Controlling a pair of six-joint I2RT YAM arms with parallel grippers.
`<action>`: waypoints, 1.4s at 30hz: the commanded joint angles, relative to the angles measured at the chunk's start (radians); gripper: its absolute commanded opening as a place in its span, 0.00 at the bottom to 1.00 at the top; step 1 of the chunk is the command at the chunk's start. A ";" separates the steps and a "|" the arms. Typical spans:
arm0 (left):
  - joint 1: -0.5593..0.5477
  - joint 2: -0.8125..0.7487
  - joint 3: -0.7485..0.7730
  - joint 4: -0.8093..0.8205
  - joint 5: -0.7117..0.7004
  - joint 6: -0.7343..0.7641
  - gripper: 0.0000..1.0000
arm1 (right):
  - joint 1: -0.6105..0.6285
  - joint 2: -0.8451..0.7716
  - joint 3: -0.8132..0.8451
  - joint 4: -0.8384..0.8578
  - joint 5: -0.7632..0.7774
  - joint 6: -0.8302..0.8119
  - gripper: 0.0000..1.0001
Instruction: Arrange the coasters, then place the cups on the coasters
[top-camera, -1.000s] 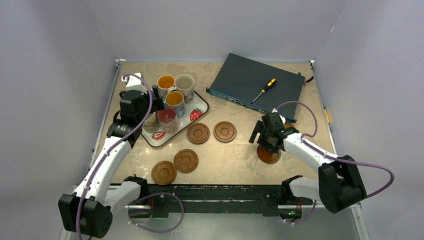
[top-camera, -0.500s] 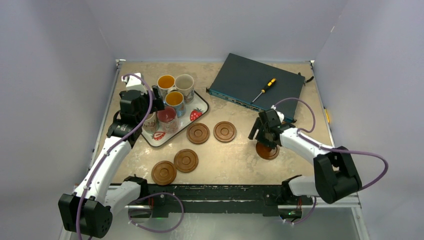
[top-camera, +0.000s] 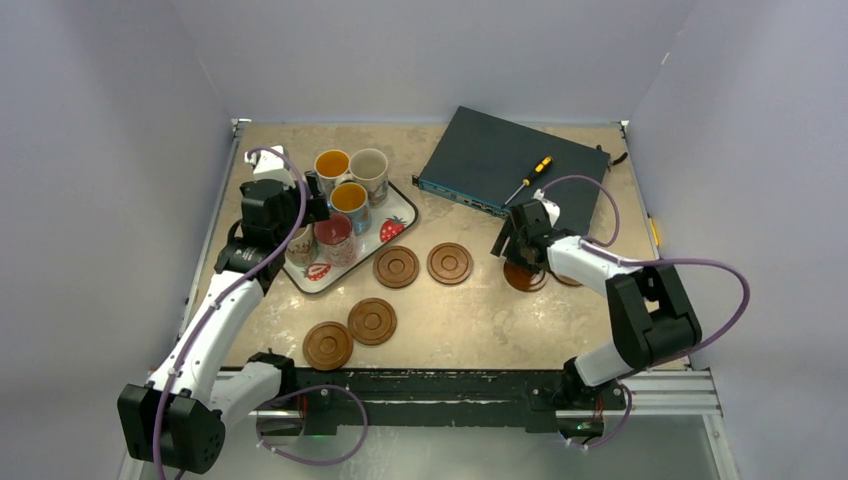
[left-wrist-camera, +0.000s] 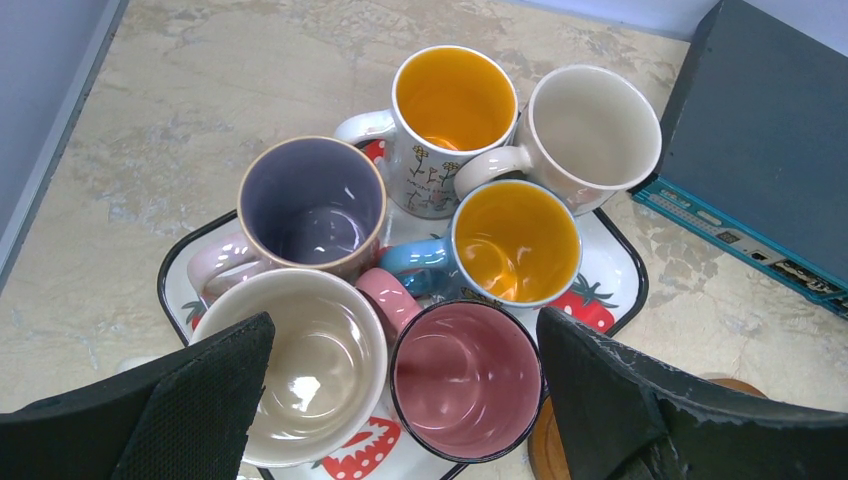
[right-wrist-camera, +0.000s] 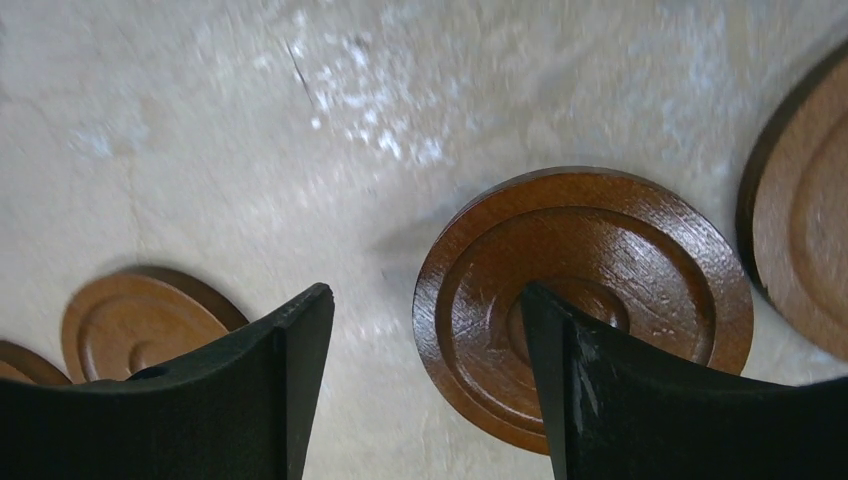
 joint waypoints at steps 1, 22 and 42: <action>-0.004 0.006 0.023 0.013 -0.010 0.004 0.98 | -0.037 0.098 0.001 0.081 0.004 -0.028 0.72; -0.003 0.044 0.029 0.010 -0.007 0.012 0.99 | -0.126 0.177 0.030 0.156 -0.004 -0.074 0.67; -0.004 0.054 0.031 0.008 -0.006 0.011 0.99 | -0.178 0.105 0.003 0.112 0.057 -0.098 0.67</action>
